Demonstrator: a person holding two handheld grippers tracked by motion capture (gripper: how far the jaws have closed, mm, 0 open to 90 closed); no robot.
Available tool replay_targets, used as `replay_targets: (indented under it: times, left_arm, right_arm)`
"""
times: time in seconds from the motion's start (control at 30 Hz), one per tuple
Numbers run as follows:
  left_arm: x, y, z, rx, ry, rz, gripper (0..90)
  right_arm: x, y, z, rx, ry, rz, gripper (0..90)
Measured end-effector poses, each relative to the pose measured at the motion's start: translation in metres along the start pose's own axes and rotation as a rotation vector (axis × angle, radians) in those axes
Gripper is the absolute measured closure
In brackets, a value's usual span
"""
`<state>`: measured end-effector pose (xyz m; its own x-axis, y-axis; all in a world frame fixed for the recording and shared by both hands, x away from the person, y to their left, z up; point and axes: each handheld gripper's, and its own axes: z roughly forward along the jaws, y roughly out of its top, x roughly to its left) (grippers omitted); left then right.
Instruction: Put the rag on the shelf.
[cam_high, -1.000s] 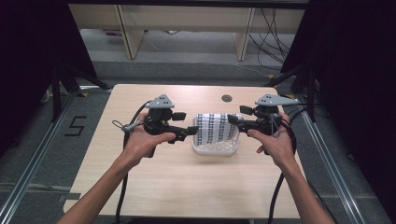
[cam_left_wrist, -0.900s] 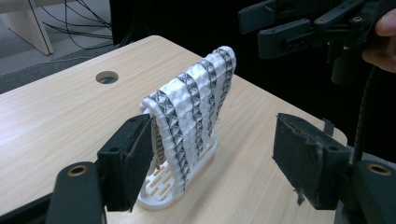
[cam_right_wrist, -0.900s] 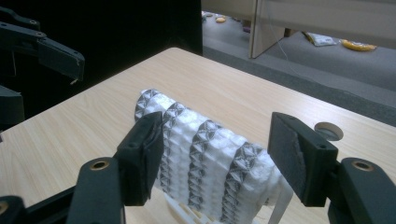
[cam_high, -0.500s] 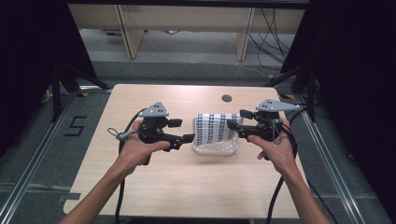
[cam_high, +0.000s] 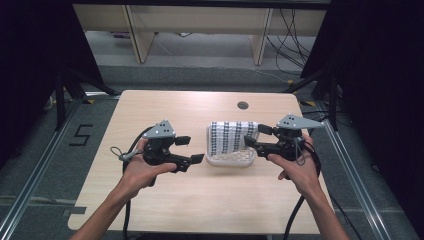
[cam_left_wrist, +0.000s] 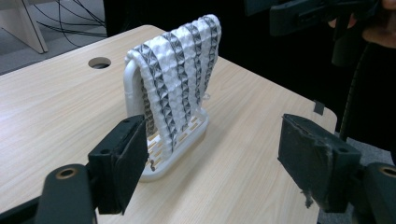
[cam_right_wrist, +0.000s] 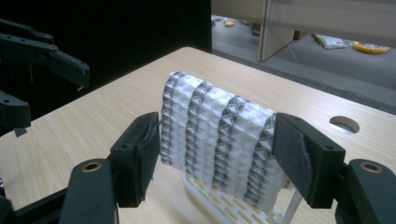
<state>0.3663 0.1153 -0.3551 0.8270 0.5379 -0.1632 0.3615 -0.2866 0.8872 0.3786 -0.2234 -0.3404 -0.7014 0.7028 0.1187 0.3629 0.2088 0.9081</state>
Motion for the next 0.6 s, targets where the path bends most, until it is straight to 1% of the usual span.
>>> replay_targets:
  times: [0.03, 0.07, 0.1, 0.13, 0.17, 0.27, 0.3, 0.33, 0.37, 0.4, 0.43, 0.47, 0.5, 0.53, 0.57, 0.6]
  left_arm:
    - [-0.001, -0.003, 0.000, 0.004, 0.000, 0.002, 23.4]
    - [-0.002, -0.004, 0.000, 0.006, 0.000, 0.006, 23.1]
    - [-0.002, -0.006, 0.000, 0.005, -0.012, 0.008, 23.0]
    - [-0.003, -0.009, -0.001, 0.014, -0.005, 0.009, 23.0]
    - [-0.004, -0.012, -0.001, 0.014, -0.004, 0.000, 23.0]
    - [-0.005, -0.016, -0.002, 0.013, -0.008, 0.003, 23.0]
    - [-0.005, -0.017, -0.002, 0.018, -0.005, 0.005, 23.0]
    - [-0.006, -0.018, -0.003, 0.016, -0.005, 0.003, 23.0]
    - [-0.006, -0.019, -0.004, 0.018, -0.003, 0.006, 23.0]
    - [-0.007, -0.021, -0.004, 0.013, -0.007, 0.003, 23.0]
    - [-0.008, -0.022, -0.005, 0.014, -0.009, 0.009, 23.0]
    - [-0.008, -0.022, -0.005, 0.014, -0.009, 0.009, 23.0]
    - [-0.009, -0.023, -0.006, 0.012, -0.006, 0.008, 23.0]
    - [-0.009, -0.025, -0.006, 0.011, -0.010, 0.010, 22.9]
    - [-0.010, -0.026, -0.006, 0.014, -0.010, 0.009, 22.8]
    - [-0.011, -0.026, -0.007, 0.019, -0.006, 0.017, 22.8]
  right_arm:
    - [0.000, -0.001, 0.000, -0.009, 0.000, -0.018, 33.7]
    - [0.002, -0.002, -0.002, 0.005, -0.009, -0.003, 33.7]
    - [0.003, -0.003, -0.003, 0.002, -0.013, -0.010, 33.7]
    - [0.004, -0.005, -0.003, 0.001, -0.006, -0.003, 33.7]
    - [0.005, -0.008, -0.004, -0.001, -0.012, -0.015, 33.6]
    - [0.007, -0.011, -0.005, 0.008, -0.007, -0.004, 33.6]
    - [0.007, -0.012, -0.004, 0.004, 0.010, -0.006, 33.5]
    - [0.008, -0.013, -0.005, 0.012, -0.005, -0.013, 33.4]
    - [0.008, -0.016, -0.005, 0.007, -0.002, -0.015, 33.2]
    - [0.010, -0.017, -0.004, -0.002, 0.007, 0.006, 33.2]
    - [0.009, -0.018, -0.004, 0.006, 0.013, -0.006, 33.0]
    - [0.009, -0.018, -0.004, 0.006, 0.013, -0.006, 33.0]
    - [0.009, -0.018, -0.005, 0.003, 0.005, -0.018, 33.0]
    - [0.011, -0.020, -0.004, -0.012, -0.007, 0.004, 32.9]
    - [0.010, -0.021, -0.005, 0.003, 0.017, -0.005, 32.7]
    - [0.011, -0.021, -0.005, 0.011, 0.017, 0.014, 32.4]
